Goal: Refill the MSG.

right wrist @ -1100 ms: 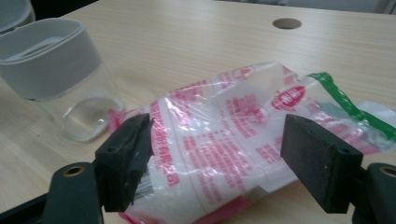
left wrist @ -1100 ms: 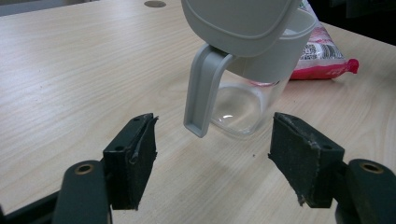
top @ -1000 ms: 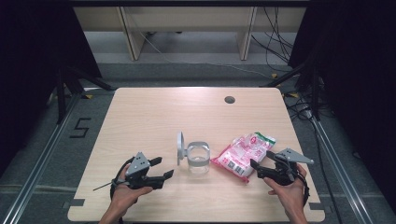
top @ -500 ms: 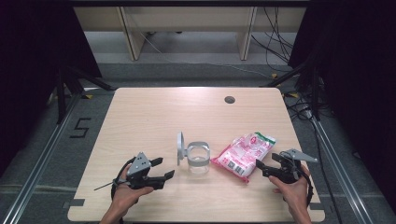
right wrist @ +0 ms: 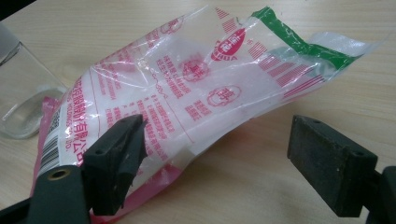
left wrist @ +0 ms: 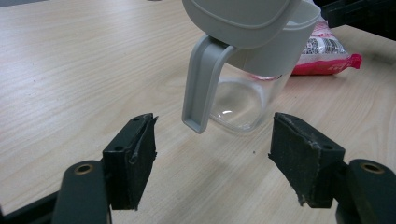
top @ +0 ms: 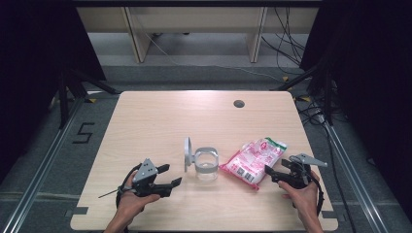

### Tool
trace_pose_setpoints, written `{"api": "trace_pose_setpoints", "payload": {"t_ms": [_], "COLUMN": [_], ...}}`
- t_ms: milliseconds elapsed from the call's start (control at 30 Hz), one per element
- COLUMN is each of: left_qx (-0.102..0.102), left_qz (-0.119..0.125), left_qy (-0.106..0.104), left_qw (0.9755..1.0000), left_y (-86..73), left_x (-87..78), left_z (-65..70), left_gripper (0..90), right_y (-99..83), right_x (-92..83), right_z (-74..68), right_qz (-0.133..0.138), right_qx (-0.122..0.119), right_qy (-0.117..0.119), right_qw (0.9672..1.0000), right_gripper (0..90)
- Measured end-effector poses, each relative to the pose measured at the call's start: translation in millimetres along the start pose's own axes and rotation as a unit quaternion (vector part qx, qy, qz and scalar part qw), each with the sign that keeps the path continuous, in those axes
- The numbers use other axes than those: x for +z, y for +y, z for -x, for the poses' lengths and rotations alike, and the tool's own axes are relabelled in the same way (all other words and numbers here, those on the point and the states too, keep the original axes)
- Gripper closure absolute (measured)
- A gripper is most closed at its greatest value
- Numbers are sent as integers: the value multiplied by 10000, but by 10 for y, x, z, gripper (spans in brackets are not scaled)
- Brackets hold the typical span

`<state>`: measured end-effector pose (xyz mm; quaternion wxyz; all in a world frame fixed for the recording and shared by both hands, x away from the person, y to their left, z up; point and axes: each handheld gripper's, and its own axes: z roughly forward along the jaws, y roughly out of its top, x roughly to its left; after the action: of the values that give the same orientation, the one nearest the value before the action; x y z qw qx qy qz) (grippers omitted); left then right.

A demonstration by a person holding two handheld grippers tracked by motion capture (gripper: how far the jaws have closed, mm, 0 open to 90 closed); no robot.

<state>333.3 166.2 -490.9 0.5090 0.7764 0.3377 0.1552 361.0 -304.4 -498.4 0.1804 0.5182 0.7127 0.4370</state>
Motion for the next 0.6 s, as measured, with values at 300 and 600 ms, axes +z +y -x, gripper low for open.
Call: {"api": "trace_pose_setpoints", "payload": {"t_ms": [300,600], "left_qx": [-33,42], "left_qz": [70,-37], "left_qy": [-86,-116], "left_qw": [9999,9999], "left_y": [7,-9], "left_x": [-3,26], "left_z": [36,74], "left_gripper": [305,304], "right_y": [39,48], "right_x": [66,190], "right_z": [-74,-41], "right_qz": [-31,-16], "right_qx": [249,566], "right_qy": [40,78], "right_qw": [9997,9984], "right_gripper": [198,190]}}
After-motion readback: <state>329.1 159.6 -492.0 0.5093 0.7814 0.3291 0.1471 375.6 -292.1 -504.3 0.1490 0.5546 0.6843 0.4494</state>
